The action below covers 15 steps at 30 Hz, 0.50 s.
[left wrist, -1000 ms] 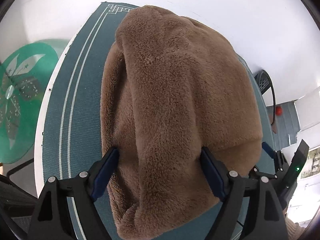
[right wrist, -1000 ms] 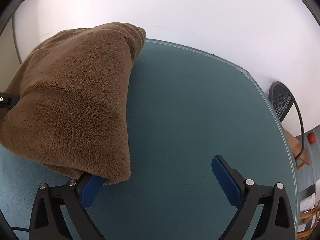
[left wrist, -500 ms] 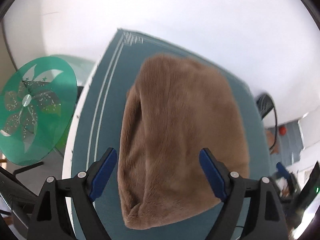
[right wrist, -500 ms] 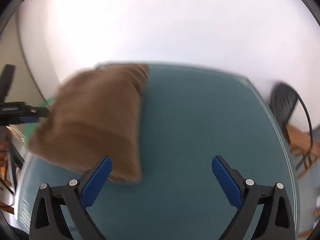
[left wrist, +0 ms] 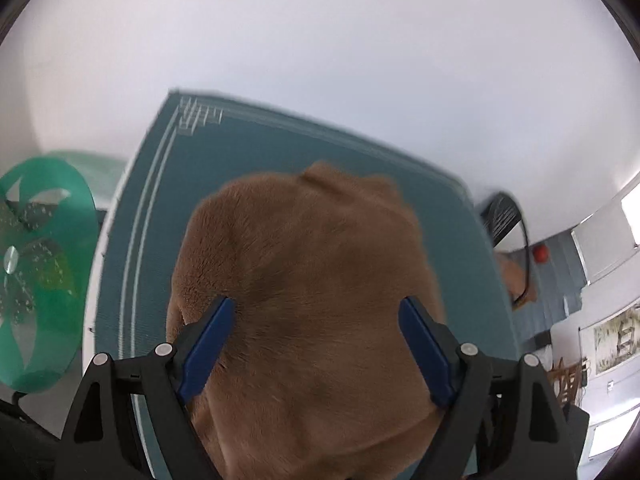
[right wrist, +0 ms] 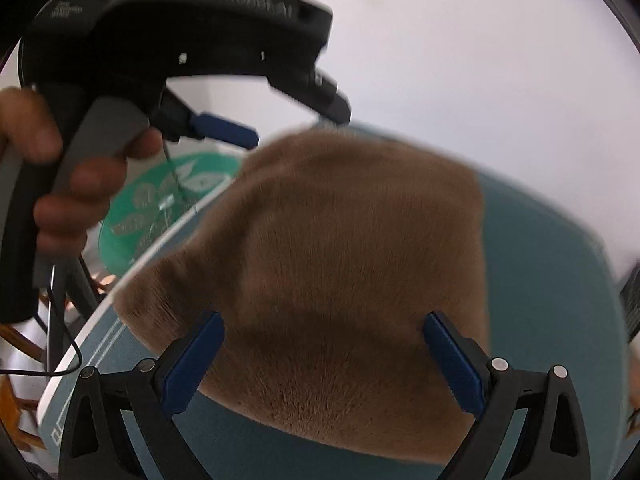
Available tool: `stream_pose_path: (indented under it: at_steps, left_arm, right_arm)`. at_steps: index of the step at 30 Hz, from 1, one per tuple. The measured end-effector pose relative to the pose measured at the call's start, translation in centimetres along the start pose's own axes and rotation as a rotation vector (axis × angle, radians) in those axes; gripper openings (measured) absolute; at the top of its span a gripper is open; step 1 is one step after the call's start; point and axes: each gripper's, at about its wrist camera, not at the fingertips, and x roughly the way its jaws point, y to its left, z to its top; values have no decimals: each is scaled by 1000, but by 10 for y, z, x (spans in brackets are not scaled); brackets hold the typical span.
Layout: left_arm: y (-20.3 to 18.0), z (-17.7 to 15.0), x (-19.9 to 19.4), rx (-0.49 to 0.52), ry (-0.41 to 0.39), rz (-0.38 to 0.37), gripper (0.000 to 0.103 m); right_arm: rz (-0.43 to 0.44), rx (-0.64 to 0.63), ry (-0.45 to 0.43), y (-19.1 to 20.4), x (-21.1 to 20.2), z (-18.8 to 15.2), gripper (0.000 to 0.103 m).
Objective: Fold clothes
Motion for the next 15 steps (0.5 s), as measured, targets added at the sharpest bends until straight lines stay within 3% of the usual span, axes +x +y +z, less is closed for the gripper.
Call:
stream_pose_path:
  at_steps: [4, 6, 15]
  left_arm:
    - [10, -6, 36, 14, 85, 83, 88]
    - [9, -9, 43, 48, 85, 103, 87]
    - [19, -11, 44, 43, 88, 73, 92]
  right_arm:
    - [16, 2, -5, -2, 12, -12, 102]
    - [6, -2, -9, 2, 15, -14, 102]
    - [14, 1, -33, 6, 19, -21, 102]
